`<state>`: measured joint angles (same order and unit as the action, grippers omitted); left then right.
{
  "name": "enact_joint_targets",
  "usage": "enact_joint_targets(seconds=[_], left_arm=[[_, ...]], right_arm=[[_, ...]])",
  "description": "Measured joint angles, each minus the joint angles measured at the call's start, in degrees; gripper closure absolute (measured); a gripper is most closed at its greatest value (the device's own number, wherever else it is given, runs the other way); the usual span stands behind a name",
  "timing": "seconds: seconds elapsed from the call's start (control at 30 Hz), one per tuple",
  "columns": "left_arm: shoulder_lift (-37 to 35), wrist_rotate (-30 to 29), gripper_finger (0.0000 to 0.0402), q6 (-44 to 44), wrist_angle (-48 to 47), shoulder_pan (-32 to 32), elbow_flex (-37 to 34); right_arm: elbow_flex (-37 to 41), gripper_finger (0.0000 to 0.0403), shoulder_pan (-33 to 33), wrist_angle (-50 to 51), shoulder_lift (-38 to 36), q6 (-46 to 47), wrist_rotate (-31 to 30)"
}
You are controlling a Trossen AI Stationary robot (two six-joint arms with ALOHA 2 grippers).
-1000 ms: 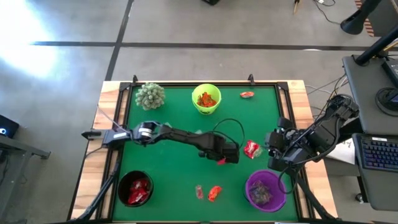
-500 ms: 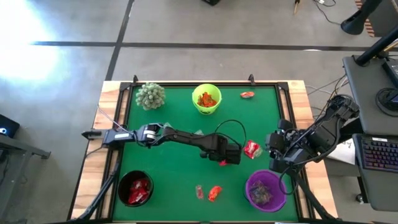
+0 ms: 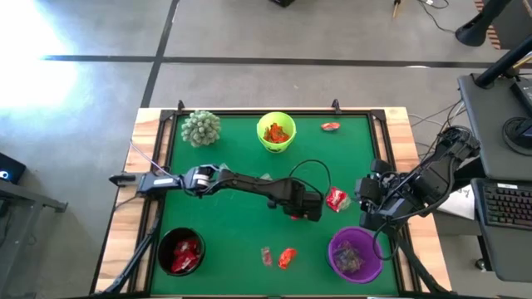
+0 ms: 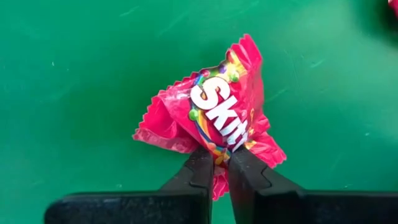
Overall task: Organize candy in baskets
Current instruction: Put the red candy into the black bucket
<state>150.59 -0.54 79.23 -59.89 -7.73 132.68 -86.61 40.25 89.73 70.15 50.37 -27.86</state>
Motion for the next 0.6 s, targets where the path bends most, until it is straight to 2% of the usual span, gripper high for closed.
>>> enact_joint_targets(seconds=[0.07, 0.17, 0.4, 0.6], left_arm=[[0.3, -0.1, 0.0399, -1.3, -3.3, -0.3, 2.2], [-2.2, -0.4, 0.04, -3.1, -4.8, -0.8, 1.3], [-7.3, -1.5, 0.0401, -5.9, -15.4, -3.9, 1.7], [-10.5, -2.2, 0.0401, -5.2, -18.5, -7.3, 2.0]], right_arm=[[0.0, 0.0257, 0.0, 0.0, 0.0, 0.0, 0.0], [0.0, 0.0257, 0.0, 0.0, 0.0, -0.5, -0.1], [0.0, 0.0257, 0.0, 0.1, 0.0, -1.7, -0.6], [0.0, 0.0257, 0.0, 0.0, 0.0, -2.4, -0.7]])
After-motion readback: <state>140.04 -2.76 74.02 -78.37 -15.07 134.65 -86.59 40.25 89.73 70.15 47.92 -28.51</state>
